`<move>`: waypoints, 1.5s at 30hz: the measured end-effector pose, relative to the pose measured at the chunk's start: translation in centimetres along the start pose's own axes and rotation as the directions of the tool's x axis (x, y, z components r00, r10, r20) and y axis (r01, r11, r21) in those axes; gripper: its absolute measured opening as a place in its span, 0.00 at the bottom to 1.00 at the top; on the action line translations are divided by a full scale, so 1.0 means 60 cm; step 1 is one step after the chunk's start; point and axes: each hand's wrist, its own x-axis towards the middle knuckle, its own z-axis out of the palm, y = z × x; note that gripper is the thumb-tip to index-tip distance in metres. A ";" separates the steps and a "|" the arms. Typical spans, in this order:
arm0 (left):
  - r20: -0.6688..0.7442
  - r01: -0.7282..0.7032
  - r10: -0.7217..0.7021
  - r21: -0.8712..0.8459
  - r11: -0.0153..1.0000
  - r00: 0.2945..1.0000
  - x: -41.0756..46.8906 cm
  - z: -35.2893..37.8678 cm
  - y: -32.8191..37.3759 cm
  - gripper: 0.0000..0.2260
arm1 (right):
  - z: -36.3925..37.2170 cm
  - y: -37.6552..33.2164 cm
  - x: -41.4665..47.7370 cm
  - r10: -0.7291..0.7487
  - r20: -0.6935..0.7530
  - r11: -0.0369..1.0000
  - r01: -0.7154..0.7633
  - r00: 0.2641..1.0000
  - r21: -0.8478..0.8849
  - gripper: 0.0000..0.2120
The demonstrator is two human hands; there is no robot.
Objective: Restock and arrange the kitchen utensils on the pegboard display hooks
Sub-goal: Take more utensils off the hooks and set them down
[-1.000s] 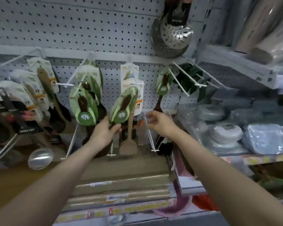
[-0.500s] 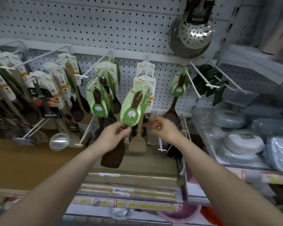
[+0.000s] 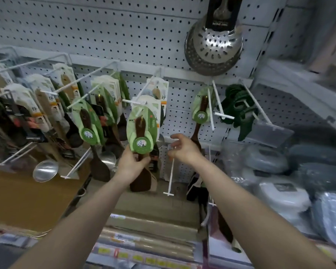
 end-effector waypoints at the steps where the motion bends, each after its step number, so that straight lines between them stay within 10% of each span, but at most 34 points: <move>1: -0.027 0.012 -0.012 0.002 1.000 1.000 0.004 0.007 -0.001 0.24 | -0.002 0.001 0.010 -0.005 0.025 1.000 0.004 1.000 0.012 0.30; 8: -0.086 0.125 -0.138 -0.142 0.982 0.987 0.024 0.028 -0.002 0.32 | 0.002 0.006 0.070 -0.063 0.222 0.998 0.059 0.973 0.022 0.52; 18: -0.103 0.072 -0.095 -0.211 0.975 0.990 0.027 0.028 0.007 0.19 | 0.029 -0.001 0.143 -0.183 0.398 0.979 0.128 0.899 0.160 0.56; 33: -0.145 0.022 -0.065 -0.283 0.959 0.987 0.008 0.025 0.011 0.08 | 0.061 -0.008 0.168 -0.218 0.330 0.931 0.095 0.918 0.352 0.27; 45: -0.144 -0.024 -0.012 -0.246 0.969 0.990 -0.027 0.006 0.007 0.11 | 0.076 -0.008 0.142 -0.201 0.353 0.978 0.168 0.914 0.121 0.12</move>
